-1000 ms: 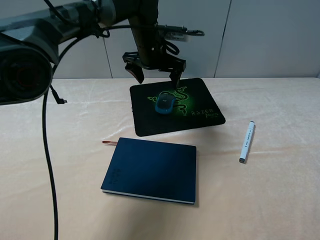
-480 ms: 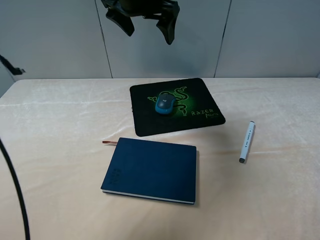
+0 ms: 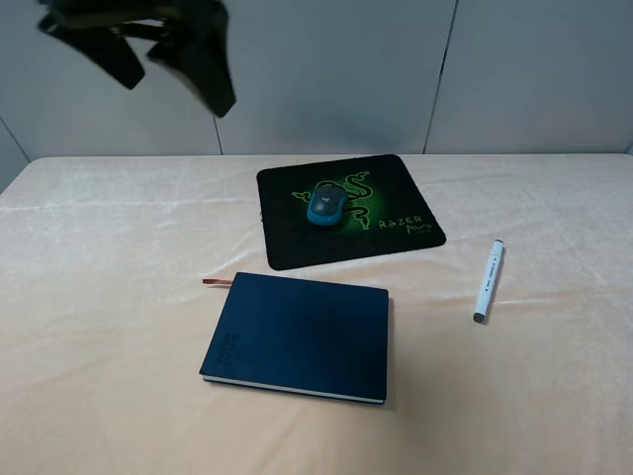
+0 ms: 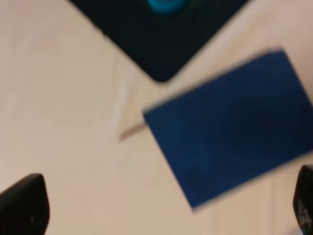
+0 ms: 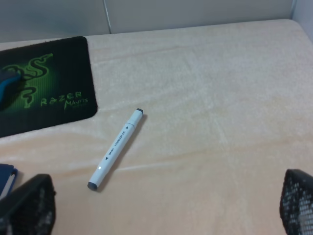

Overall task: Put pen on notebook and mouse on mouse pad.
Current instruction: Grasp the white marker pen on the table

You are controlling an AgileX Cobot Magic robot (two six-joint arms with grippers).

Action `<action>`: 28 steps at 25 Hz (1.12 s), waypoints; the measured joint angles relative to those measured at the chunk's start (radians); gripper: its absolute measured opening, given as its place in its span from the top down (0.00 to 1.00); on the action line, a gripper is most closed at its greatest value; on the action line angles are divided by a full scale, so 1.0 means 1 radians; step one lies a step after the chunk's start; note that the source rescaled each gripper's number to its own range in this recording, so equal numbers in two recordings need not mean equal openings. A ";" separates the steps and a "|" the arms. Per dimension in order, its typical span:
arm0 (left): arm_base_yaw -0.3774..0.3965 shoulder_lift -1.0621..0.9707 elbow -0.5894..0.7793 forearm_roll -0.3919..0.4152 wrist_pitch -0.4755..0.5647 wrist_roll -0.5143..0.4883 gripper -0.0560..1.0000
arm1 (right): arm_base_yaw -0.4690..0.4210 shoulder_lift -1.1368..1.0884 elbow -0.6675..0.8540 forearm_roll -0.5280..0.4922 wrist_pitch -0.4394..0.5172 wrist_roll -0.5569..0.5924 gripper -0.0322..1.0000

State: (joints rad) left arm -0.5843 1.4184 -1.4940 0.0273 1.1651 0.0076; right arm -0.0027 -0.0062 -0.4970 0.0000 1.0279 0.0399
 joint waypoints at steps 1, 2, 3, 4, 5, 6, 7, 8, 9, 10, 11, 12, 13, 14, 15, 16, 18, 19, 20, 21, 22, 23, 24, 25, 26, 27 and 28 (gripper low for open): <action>0.000 -0.057 0.060 -0.002 0.000 0.001 0.00 | 0.000 0.000 0.000 0.000 0.000 0.000 0.00; 0.000 -0.123 0.118 -0.002 0.000 0.002 0.00 | 0.000 0.000 0.000 0.000 0.000 0.000 0.00; 0.000 -0.189 0.165 -0.002 0.000 0.002 0.00 | 0.000 0.000 0.000 0.000 0.000 0.000 0.00; 0.000 -0.253 0.228 -0.002 0.000 0.002 0.00 | 0.000 0.000 0.000 0.000 0.000 0.000 0.00; 0.000 -0.305 0.273 -0.002 0.000 0.002 0.00 | 0.000 0.000 0.000 0.000 0.000 0.000 0.00; 0.000 -0.369 0.325 -0.002 0.001 0.002 0.00 | 0.000 0.000 0.000 0.000 0.000 0.000 0.00; 0.000 -0.423 0.367 -0.002 0.001 0.002 0.00 | 0.000 0.000 0.000 0.000 0.000 0.000 0.00; 0.000 -0.498 0.423 -0.002 0.001 0.002 0.00 | 0.000 0.000 0.000 0.000 0.000 0.000 0.00; 0.000 -0.562 0.459 -0.002 0.001 0.002 0.00 | 0.000 0.000 0.000 0.000 0.000 0.000 0.00; 0.000 -0.615 0.500 -0.002 0.002 0.002 0.00 | 0.000 0.000 0.000 0.000 0.000 0.000 0.00; 0.000 -0.666 0.533 -0.002 0.002 0.002 0.00 | 0.000 0.000 0.000 0.000 0.000 0.000 0.00; 0.000 -0.737 0.574 -0.002 0.002 0.002 0.00 | 0.000 0.000 0.000 0.000 0.000 0.000 0.00; 0.000 -0.784 0.600 -0.002 0.002 0.002 0.00 | 0.000 0.000 0.000 0.000 0.000 0.000 0.00; 0.000 -0.839 0.624 -0.002 0.002 0.002 0.00 | 0.000 0.000 0.000 0.000 0.000 0.000 0.00; 0.000 -0.882 0.652 -0.002 0.002 0.002 0.00 | 0.000 0.000 0.000 0.000 0.000 0.000 0.00; 0.000 -0.931 0.680 -0.001 0.002 0.002 0.00 | 0.000 0.000 0.000 0.000 0.000 0.000 0.00; 0.017 -1.019 0.728 0.000 0.001 0.002 0.00 | 0.000 0.000 0.000 0.000 0.000 0.000 0.00; 0.040 -1.070 0.760 0.001 -0.002 0.002 0.00 | 0.000 0.000 0.000 0.000 0.000 0.000 0.00; 0.065 -1.105 0.782 0.001 -0.003 0.002 0.00 | 0.000 0.000 0.000 0.000 0.000 0.000 0.00; 0.089 -1.137 0.806 0.001 -0.015 0.002 0.00 | 0.000 0.000 0.000 0.000 0.000 0.000 0.00; 0.115 -1.172 0.835 0.001 -0.036 0.002 0.00 | 0.000 0.000 0.000 0.000 0.000 0.000 0.00; 0.148 -1.204 0.864 0.001 -0.060 0.004 0.00 | 0.000 0.000 0.000 0.000 0.000 0.000 0.00; 0.183 -1.233 0.888 0.001 -0.078 0.004 0.00 | 0.000 0.000 0.000 0.000 0.000 0.000 0.00; 0.217 -1.259 0.921 0.001 -0.096 0.004 0.00 | 0.000 0.000 0.000 0.000 0.000 0.000 0.00; 0.246 -1.278 0.943 0.000 -0.102 0.004 0.00 | 0.000 0.000 0.000 0.000 0.000 0.000 0.00; 0.285 -1.303 0.970 -0.005 -0.104 0.004 0.00 | 0.000 0.000 0.000 0.000 0.000 0.000 0.00; 0.311 -1.319 0.988 -0.007 -0.103 0.004 0.00 | 0.000 0.000 0.000 0.000 0.000 0.000 0.00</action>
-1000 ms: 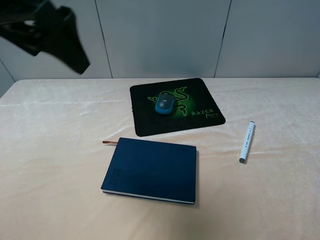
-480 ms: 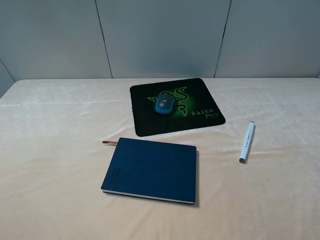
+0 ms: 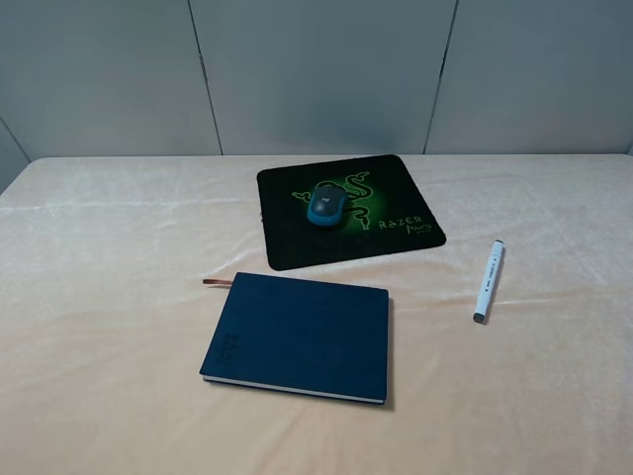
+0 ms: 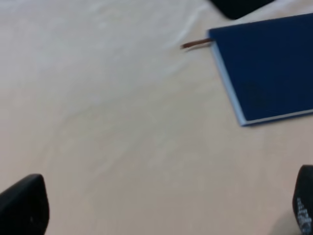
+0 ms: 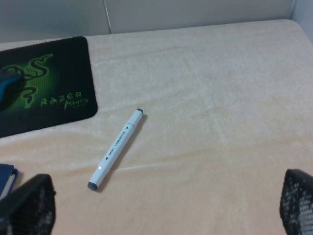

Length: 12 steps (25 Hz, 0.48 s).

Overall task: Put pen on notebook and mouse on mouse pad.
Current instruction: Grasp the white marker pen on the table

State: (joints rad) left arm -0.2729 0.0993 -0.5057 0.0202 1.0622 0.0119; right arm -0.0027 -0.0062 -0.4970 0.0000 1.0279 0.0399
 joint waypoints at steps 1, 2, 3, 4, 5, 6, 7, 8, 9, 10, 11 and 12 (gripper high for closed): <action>0.025 -0.013 0.011 -0.006 0.004 0.005 0.00 | 0.000 0.000 0.000 0.000 0.000 0.000 0.00; 0.057 -0.029 0.013 -0.010 0.002 0.013 0.00 | 0.000 0.000 0.000 0.000 0.000 0.000 0.00; 0.079 -0.038 0.013 -0.014 0.000 0.018 0.00 | 0.000 0.000 0.000 0.000 0.000 0.000 0.00; 0.099 -0.048 0.013 -0.020 -0.001 0.023 0.00 | 0.000 0.000 0.000 0.000 0.000 0.000 0.00; 0.123 -0.060 0.013 -0.020 0.000 0.024 0.00 | 0.000 0.000 0.000 0.000 0.000 0.000 0.00; 0.145 -0.073 0.013 -0.020 -0.001 0.025 0.00 | 0.000 0.000 0.000 0.000 0.000 0.000 0.00; 0.165 -0.088 0.013 -0.020 -0.001 0.025 0.00 | 0.000 0.000 0.000 0.000 0.000 0.000 0.00; 0.183 -0.098 0.013 -0.020 -0.001 0.025 0.00 | 0.000 0.000 0.000 0.000 0.000 0.000 0.00; 0.198 -0.102 0.013 -0.020 -0.001 0.025 0.00 | 0.000 0.000 0.000 0.000 0.000 0.000 0.00; 0.208 -0.103 0.013 -0.020 0.000 0.025 0.00 | 0.000 0.000 0.000 0.000 0.000 0.000 0.00; 0.208 -0.103 0.013 -0.020 0.000 0.025 0.00 | 0.000 0.000 0.000 0.000 0.000 0.000 0.00; 0.215 -0.103 0.013 -0.020 0.000 0.025 0.00 | 0.000 0.000 0.000 0.000 0.000 0.000 0.00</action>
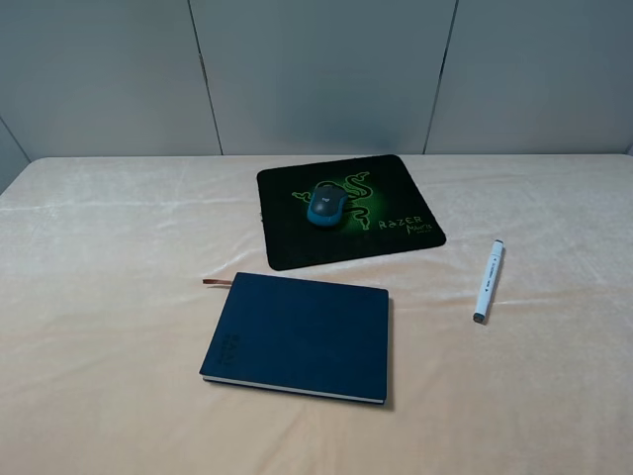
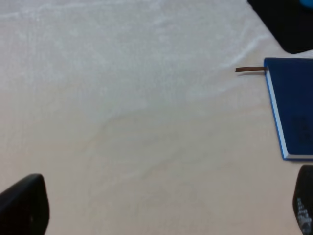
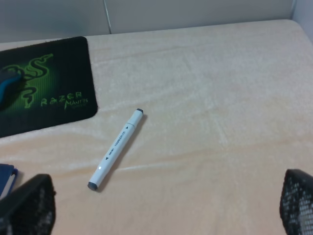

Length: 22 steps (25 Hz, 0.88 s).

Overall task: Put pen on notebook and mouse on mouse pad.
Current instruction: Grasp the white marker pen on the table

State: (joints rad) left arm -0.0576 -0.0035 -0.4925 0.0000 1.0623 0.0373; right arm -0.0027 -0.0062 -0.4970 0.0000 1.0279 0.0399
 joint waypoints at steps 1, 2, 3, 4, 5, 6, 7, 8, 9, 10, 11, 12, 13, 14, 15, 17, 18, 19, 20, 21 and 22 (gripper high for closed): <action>0.004 0.000 0.000 0.000 0.000 0.000 0.00 | 0.000 0.000 0.000 0.000 0.000 0.000 0.00; 0.005 0.000 0.000 0.000 0.000 0.000 0.00 | 0.000 0.000 0.000 0.000 0.000 0.000 0.00; 0.005 0.000 0.000 0.000 0.000 0.000 0.00 | 0.000 0.000 0.000 0.000 0.000 0.000 0.00; 0.005 0.000 0.000 0.000 0.000 0.000 0.00 | 0.000 0.000 0.000 0.000 0.000 0.000 0.00; 0.005 0.000 0.000 0.000 0.000 0.000 0.00 | 0.000 0.000 0.000 0.000 0.000 0.000 0.00; 0.005 0.000 0.000 0.000 0.000 0.000 0.00 | 0.000 0.000 0.000 0.000 0.000 0.000 0.00; 0.005 0.000 0.000 0.000 0.000 0.000 0.00 | 0.000 0.000 0.000 0.000 0.000 0.000 0.00; 0.005 0.000 0.000 0.000 0.000 0.000 0.00 | 0.000 0.000 0.000 0.000 0.000 0.000 0.00; 0.005 0.000 0.000 0.000 0.000 0.000 0.00 | 0.000 0.000 0.000 0.000 0.000 0.000 0.00; 0.005 0.000 0.000 0.000 0.000 0.000 0.00 | 0.000 0.000 0.000 0.000 0.000 0.000 0.00; 0.005 0.000 0.000 0.000 0.000 0.000 0.00 | 0.000 0.000 0.000 0.000 0.000 0.000 0.00; 0.005 0.000 0.000 0.000 0.000 0.000 0.00 | 0.000 0.000 0.000 0.000 0.000 0.000 0.00; 0.005 0.000 0.000 0.000 0.000 0.000 0.00 | 0.000 0.000 0.000 0.000 0.000 0.000 0.00; 0.005 0.000 0.000 0.000 0.000 0.001 0.00 | 0.000 0.000 0.000 0.000 0.000 0.000 0.00; 0.005 0.000 0.000 0.000 0.000 0.001 0.00 | 0.000 0.000 0.000 0.000 0.000 0.000 0.00; 0.005 0.000 0.000 0.000 0.000 0.001 0.00 | 0.000 0.000 0.000 0.000 0.000 0.000 0.00; 0.005 0.000 0.000 0.000 0.000 0.001 0.00 | 0.000 0.000 0.000 0.000 0.000 0.000 0.00; 0.005 0.000 0.000 0.000 0.000 0.002 0.00 | 0.000 0.000 0.000 0.000 0.000 0.000 0.00; 0.005 0.000 0.000 0.000 0.000 0.002 0.00 | 0.000 0.000 0.000 0.000 0.000 0.000 0.00; 0.005 0.000 0.000 0.000 0.000 0.002 0.00 | 0.000 0.000 0.000 0.000 0.000 0.000 0.00; 0.005 0.000 0.000 0.000 0.000 0.002 0.00 | 0.000 0.000 0.000 0.000 0.000 0.000 0.00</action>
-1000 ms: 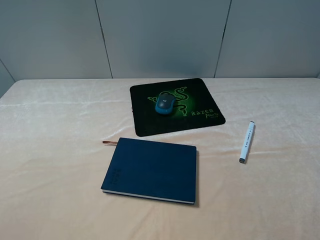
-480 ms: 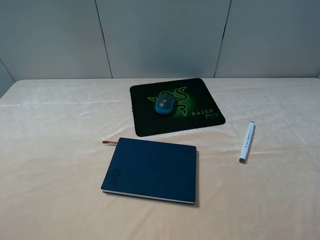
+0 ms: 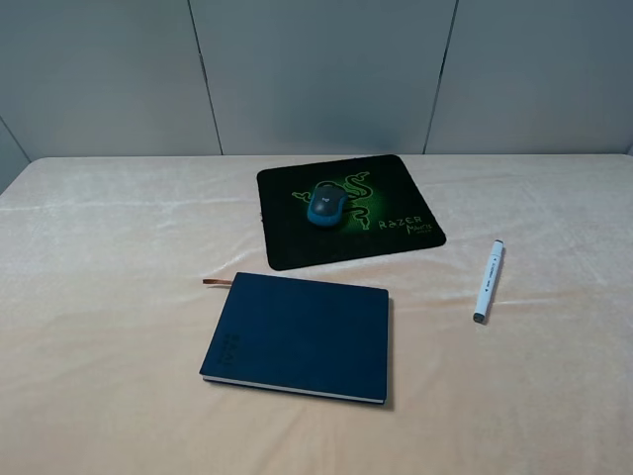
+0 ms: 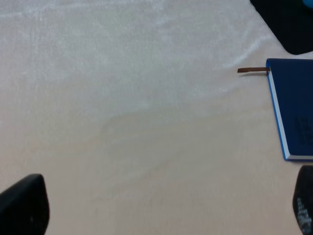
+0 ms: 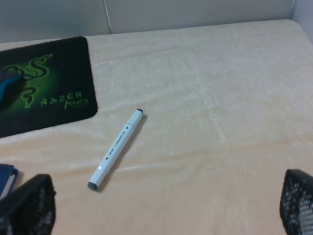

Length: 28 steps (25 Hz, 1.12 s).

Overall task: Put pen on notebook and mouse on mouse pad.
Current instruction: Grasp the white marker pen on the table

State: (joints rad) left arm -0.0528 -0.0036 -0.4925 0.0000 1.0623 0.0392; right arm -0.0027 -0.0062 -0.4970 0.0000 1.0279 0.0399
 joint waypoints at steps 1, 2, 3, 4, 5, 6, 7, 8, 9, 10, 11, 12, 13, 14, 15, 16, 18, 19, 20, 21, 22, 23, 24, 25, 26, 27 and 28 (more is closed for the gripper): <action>0.000 0.000 0.000 0.000 0.000 0.000 0.00 | 0.000 0.000 0.000 0.000 0.000 0.000 0.00; 0.000 0.000 0.000 0.000 0.000 0.000 0.00 | 0.000 0.000 0.000 0.000 0.000 0.000 0.00; 0.000 0.000 0.000 0.000 0.000 0.000 0.00 | 0.000 0.000 0.000 0.000 0.000 0.000 0.00; 0.000 0.000 0.000 0.000 0.000 0.000 0.00 | 0.000 0.000 0.000 0.000 0.000 0.000 0.00; 0.000 0.000 0.000 0.000 0.000 0.000 0.00 | 0.000 0.000 0.000 0.000 0.000 0.000 0.00; 0.000 0.000 0.000 0.006 0.000 0.000 0.00 | 0.000 0.000 0.000 0.000 0.000 0.000 0.00; 0.000 0.000 0.000 0.006 0.000 0.000 0.00 | 0.000 0.000 0.000 0.000 0.000 0.000 0.00; 0.000 0.000 0.000 0.006 0.000 0.000 0.00 | 0.000 0.000 0.000 0.000 0.000 0.000 0.00; 0.000 0.000 0.000 0.006 0.000 0.000 0.00 | 0.000 0.000 0.000 0.000 0.000 0.000 0.00; 0.000 0.000 0.000 0.006 0.000 0.000 0.00 | 0.000 0.000 0.000 0.000 0.000 0.000 0.00; 0.000 0.000 0.000 0.006 0.000 0.000 0.00 | 0.000 0.000 0.000 0.000 0.000 0.000 0.00; 0.000 0.000 0.000 0.006 0.000 0.000 0.00 | 0.000 0.000 0.000 0.000 0.000 0.000 0.00; 0.000 0.000 0.000 0.006 0.000 0.000 0.00 | 0.000 0.000 0.000 0.000 0.000 0.000 0.00; 0.000 0.000 0.000 0.006 0.000 0.000 0.00 | 0.000 0.000 0.000 0.000 0.000 0.000 0.00; 0.000 0.000 0.000 0.006 0.000 0.000 0.00 | 0.000 0.000 0.000 0.000 0.000 0.000 0.00; 0.000 0.000 0.000 0.006 0.000 0.000 0.00 | 0.000 0.000 0.000 0.000 0.000 0.000 0.00; 0.000 0.000 0.000 0.006 0.000 0.000 0.00 | 0.000 0.000 0.000 0.000 0.000 0.000 0.00; 0.000 0.000 0.000 0.006 0.000 0.000 0.00 | 0.000 0.000 0.000 0.000 0.000 0.000 0.00; 0.000 0.000 0.000 0.006 0.000 0.000 0.00 | 0.000 0.000 0.000 0.000 0.000 0.000 0.00; 0.000 0.000 0.000 0.006 0.000 0.000 0.00 | 0.000 0.000 0.000 0.000 0.000 0.000 0.00; 0.000 0.000 0.000 0.006 0.000 0.000 0.00 | 0.000 0.000 -0.001 0.000 0.000 0.000 0.00; 0.000 0.000 0.000 0.006 0.000 0.000 0.00 | 0.000 0.012 -0.010 0.000 0.000 0.000 0.00; 0.000 0.000 0.000 0.006 0.000 0.000 0.00 | 0.000 0.034 -0.025 0.000 -0.004 0.000 0.00; 0.000 0.000 0.000 0.007 0.000 0.000 0.00 | 0.000 0.060 -0.040 0.000 -0.011 0.000 0.00; 0.000 0.000 0.000 0.007 0.000 0.000 0.00 | 0.000 0.098 -0.058 0.000 -0.024 0.000 0.00; 0.000 0.000 0.000 0.007 0.000 0.000 0.00 | 0.000 0.143 -0.076 0.000 -0.044 0.000 0.00; 0.000 0.000 0.000 0.007 0.000 0.000 0.00 | 0.000 0.193 -0.091 0.000 -0.064 0.000 0.00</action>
State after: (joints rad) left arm -0.0528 -0.0036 -0.4925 0.0069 1.0623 0.0392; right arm -0.0027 0.1871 -0.5877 0.0000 0.9639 0.0401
